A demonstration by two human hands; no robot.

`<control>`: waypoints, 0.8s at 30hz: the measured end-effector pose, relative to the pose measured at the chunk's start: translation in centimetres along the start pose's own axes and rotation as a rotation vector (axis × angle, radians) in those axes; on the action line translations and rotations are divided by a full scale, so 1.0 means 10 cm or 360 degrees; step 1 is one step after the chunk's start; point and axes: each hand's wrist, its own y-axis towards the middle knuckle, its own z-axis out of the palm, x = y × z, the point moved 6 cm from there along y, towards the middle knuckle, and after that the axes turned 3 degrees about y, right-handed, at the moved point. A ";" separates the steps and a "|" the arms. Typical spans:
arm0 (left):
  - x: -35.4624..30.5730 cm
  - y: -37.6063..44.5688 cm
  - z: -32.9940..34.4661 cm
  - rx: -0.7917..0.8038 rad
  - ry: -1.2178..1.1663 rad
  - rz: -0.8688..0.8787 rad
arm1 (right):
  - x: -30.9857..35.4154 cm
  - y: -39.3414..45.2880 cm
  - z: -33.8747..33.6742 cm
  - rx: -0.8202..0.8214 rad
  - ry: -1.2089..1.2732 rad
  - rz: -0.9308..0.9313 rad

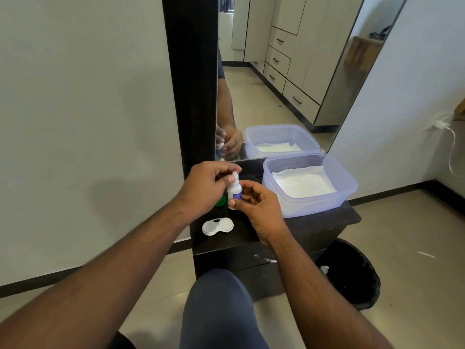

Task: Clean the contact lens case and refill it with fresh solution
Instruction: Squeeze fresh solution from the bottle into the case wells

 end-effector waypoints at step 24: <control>0.06 -0.01 0.01 -0.0413 0.0092 -0.0182 | 0.03 0.01 0.00 -0.0047 -0.0170 -0.0086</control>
